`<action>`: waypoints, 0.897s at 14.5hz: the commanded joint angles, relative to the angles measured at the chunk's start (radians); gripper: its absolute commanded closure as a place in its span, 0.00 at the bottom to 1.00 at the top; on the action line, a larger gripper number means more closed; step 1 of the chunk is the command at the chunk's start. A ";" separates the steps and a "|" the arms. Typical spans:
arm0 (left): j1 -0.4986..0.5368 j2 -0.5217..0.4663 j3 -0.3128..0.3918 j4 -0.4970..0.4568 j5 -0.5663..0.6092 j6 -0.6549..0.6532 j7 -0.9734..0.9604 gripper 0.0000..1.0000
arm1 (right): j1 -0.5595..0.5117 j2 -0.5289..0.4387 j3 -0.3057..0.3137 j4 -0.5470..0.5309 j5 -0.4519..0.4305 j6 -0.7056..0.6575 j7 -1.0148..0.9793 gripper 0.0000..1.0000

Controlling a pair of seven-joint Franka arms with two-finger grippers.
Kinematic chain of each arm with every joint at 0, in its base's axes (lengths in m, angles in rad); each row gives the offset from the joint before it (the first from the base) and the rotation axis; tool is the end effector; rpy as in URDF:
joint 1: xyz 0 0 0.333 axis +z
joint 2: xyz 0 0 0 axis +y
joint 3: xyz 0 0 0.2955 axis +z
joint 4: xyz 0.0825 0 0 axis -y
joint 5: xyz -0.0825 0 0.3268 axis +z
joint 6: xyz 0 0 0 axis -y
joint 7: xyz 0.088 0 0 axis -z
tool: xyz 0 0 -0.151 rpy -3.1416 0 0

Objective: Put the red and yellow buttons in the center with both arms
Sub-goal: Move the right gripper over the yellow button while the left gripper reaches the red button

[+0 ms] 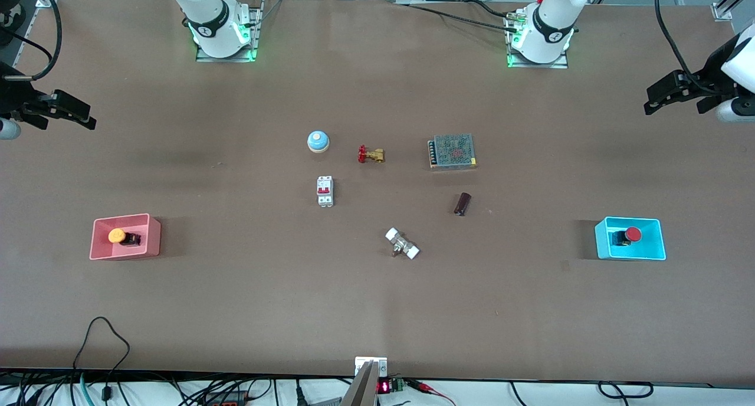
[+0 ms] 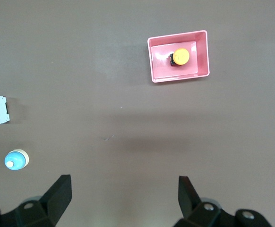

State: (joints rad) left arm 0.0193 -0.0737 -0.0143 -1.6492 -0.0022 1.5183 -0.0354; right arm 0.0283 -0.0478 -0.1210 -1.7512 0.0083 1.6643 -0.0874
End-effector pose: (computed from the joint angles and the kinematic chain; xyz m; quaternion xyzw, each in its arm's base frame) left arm 0.4669 0.0018 0.5589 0.9994 0.0202 -0.0286 0.0001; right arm 0.4832 -0.0447 0.5162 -0.9998 0.0030 0.0190 0.0087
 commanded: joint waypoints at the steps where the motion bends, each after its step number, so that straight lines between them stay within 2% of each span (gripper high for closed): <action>1: -0.002 -0.011 -0.003 -0.009 0.004 -0.001 -0.001 0.00 | -0.001 0.005 0.003 0.022 0.018 -0.020 -0.002 0.00; 7: -0.002 -0.011 -0.004 -0.009 0.004 -0.001 -0.001 0.00 | -0.007 0.042 0.001 0.036 0.016 -0.009 -0.020 0.00; 10: -0.002 -0.009 -0.004 -0.008 0.004 -0.001 -0.001 0.00 | -0.011 0.106 0.000 0.055 0.006 -0.006 -0.021 0.00; 13: -0.018 0.040 -0.004 0.052 0.004 -0.023 -0.014 0.00 | -0.017 0.175 -0.005 0.074 -0.010 0.037 -0.023 0.00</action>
State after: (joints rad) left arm 0.0164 -0.0695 -0.0169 -1.6472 -0.0022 1.5183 -0.0354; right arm 0.0250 0.0677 -0.1250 -1.7302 0.0057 1.6866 -0.0888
